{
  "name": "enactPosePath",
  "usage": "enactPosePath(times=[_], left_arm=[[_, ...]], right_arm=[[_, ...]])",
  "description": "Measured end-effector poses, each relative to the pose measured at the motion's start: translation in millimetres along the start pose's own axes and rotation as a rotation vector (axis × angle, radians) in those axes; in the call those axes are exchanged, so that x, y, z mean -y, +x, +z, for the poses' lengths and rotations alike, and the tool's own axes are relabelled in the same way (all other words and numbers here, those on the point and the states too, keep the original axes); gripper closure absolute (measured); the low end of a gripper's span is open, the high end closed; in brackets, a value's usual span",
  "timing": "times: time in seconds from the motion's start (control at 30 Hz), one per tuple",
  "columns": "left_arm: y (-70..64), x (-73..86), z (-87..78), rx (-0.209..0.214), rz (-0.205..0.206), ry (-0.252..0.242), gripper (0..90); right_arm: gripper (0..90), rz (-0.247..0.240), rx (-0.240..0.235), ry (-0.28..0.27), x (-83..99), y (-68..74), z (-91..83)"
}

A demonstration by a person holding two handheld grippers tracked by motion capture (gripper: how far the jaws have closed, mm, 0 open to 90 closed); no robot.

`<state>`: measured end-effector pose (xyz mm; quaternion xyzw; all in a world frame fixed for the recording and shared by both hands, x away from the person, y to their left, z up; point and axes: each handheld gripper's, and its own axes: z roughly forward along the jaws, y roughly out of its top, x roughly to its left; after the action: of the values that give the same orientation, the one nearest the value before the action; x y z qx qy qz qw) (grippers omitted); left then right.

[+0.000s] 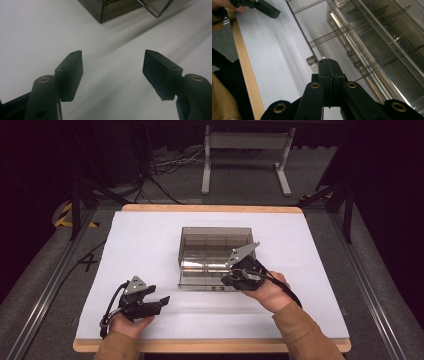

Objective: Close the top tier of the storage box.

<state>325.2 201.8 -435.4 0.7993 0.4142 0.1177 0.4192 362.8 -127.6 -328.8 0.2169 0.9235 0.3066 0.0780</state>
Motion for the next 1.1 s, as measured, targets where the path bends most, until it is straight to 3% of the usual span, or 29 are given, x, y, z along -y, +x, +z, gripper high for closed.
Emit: enactPosePath(times=[0.27,0.33,0.47,0.67,1.1], left_arm=[[-0.3,-0.1,-0.2,-0.002,0.001,-0.001,33.4],[-0.2,0.0,-0.3,-0.003,0.001,-0.001,33.4],[-0.3,0.0,-0.3,-0.003,0.0,-0.001,33.4],[-0.2,0.0,-0.3,-0.003,0.001,0.0,33.4],[-0.4,0.0,-0.4,-0.005,0.002,-0.001,33.3]], right_arm=[[89.7,-0.021,-0.022,-0.012,6.2,5.9,-4.1],[89.7,-0.059,-0.041,-0.019,8.9,8.4,-5.1],[89.2,-0.086,-0.067,-0.021,10.9,12.0,-6.4],[88.3,-0.133,-0.117,0.015,13.6,18.9,-2.1],[88.3,-0.135,-0.136,0.052,17.1,20.7,7.7]])
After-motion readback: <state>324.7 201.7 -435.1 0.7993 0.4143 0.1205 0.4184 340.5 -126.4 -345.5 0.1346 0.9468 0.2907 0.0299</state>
